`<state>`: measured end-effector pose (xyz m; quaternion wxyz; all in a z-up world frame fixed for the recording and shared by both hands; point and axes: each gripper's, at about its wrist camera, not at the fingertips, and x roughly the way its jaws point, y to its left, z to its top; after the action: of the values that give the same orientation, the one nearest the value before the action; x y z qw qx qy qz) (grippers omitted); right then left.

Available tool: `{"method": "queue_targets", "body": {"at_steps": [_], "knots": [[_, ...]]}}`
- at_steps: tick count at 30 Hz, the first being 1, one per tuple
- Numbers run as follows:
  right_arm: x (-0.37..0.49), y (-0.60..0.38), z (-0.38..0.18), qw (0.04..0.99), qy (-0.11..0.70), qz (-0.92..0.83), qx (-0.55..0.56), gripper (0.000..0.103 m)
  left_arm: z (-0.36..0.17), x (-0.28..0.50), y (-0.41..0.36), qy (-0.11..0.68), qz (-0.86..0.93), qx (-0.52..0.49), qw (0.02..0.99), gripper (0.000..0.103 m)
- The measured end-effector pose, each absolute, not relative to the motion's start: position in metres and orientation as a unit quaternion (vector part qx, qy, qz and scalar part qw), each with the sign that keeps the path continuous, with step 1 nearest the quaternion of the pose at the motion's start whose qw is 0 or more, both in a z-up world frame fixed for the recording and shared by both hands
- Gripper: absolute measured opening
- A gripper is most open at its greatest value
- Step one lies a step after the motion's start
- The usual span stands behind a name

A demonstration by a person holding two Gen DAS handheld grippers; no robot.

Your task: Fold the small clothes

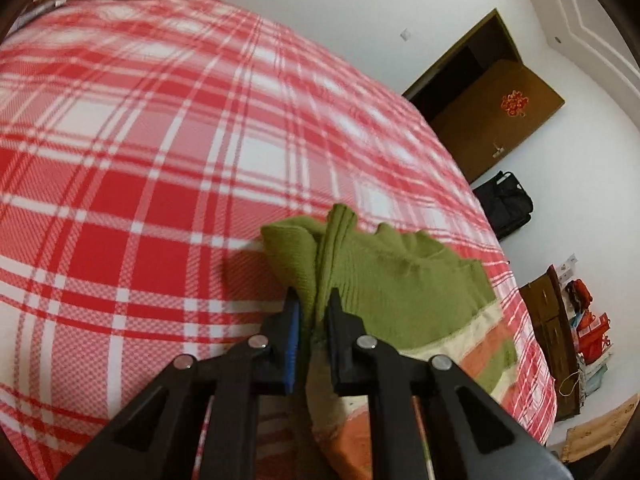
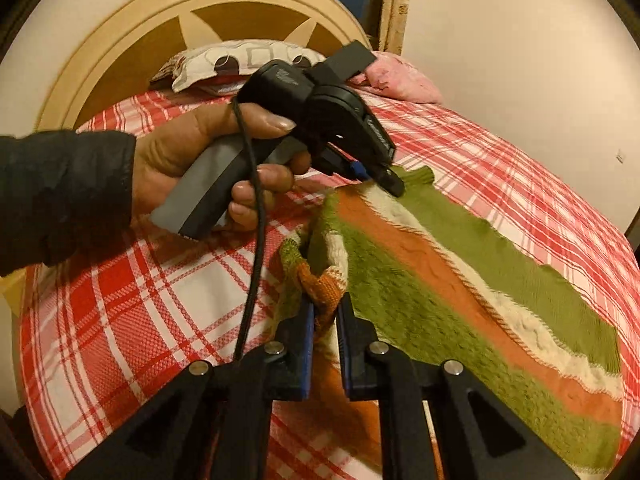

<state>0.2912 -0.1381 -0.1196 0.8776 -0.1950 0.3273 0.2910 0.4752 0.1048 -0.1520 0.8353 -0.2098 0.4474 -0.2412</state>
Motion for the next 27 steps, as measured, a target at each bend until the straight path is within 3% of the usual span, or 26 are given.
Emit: {"method": "queue_targets", "body": {"at_steps": [7,9,19,21,22,23,27], "knots": [[0.287,-0.171,-0.096,0.892,0.315,0.284,-0.159,0.008,-0.123,0.47,0.093,0.426,-0.254,-0.221,0.84,0.012],[0.286,-0.183,-0.09,0.897,0.312,0.274,-0.152,0.002,-0.117,0.47,0.083,0.424,-0.259,-0.219,0.84,0.012],[0.288,-0.203,-0.101,0.88,0.344,0.311,-0.105,0.003,-0.114,0.458,0.079,0.431,-0.257,-0.161,0.85,0.012],[0.284,-0.192,-0.11,0.872,0.349,0.322,-0.122,0.023,-0.125,0.46,0.094,0.443,-0.263,-0.179,0.838,0.012],[0.283,-0.184,-0.115,0.863,0.356,0.334,-0.128,0.072,-0.131,0.461,0.1,0.447,-0.257,-0.183,0.837,0.012],[0.283,-0.181,-0.117,0.858,0.359,0.346,-0.125,0.102,-0.137,0.463,0.105,0.451,-0.251,-0.186,0.836,0.012],[0.288,-0.167,-0.117,0.859,0.36,0.345,-0.116,0.102,-0.144,0.458,0.106,0.442,-0.265,-0.183,0.837,0.012]]}}
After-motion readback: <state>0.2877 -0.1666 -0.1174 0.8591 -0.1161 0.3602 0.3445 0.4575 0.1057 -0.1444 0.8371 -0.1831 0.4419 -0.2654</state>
